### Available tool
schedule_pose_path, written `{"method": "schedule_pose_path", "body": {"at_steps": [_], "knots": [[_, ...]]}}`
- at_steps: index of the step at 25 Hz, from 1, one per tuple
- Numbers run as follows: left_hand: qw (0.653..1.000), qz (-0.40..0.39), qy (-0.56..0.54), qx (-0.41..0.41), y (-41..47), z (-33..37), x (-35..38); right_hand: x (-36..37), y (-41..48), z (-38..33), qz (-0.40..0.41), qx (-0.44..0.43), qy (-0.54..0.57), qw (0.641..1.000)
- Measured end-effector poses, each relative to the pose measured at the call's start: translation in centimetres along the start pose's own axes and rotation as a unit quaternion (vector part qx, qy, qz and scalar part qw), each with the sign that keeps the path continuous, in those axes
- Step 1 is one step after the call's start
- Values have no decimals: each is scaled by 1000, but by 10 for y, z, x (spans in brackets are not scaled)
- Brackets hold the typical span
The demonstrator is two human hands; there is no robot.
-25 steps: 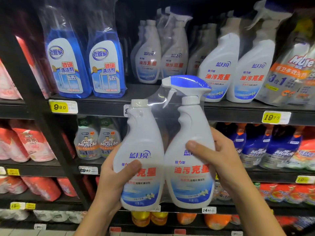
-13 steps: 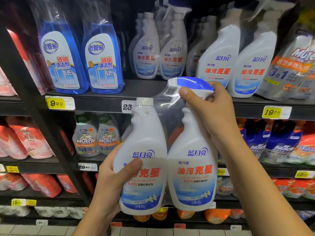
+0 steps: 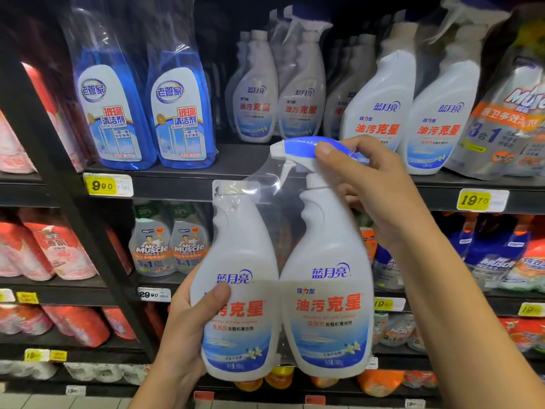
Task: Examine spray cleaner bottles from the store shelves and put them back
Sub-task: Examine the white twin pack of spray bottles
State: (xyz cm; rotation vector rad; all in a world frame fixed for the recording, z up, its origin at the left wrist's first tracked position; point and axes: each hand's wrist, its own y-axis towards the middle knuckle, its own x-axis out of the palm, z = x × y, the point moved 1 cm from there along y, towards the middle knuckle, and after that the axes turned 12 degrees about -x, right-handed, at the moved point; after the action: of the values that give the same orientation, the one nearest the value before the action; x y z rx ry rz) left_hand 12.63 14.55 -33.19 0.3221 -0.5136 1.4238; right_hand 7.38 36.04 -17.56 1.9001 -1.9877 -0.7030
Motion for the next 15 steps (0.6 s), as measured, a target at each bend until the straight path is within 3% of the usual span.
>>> {"method": "schedule_pose_path", "body": {"at_steps": [4,8,11,15], "knots": [[1000,-9,7,25,-3,1,2,-8,3,6,-25,-1,63,998],[982,46,121,141,-5,16,8,-17,-2,16,-31,0,180,983],[923,86,288,240,-1,33,12,-17,-8,24,-33,-29,251,967],[826,114,447,324,1,41,10,-24,-11,28,-124,-60,329,934]]}}
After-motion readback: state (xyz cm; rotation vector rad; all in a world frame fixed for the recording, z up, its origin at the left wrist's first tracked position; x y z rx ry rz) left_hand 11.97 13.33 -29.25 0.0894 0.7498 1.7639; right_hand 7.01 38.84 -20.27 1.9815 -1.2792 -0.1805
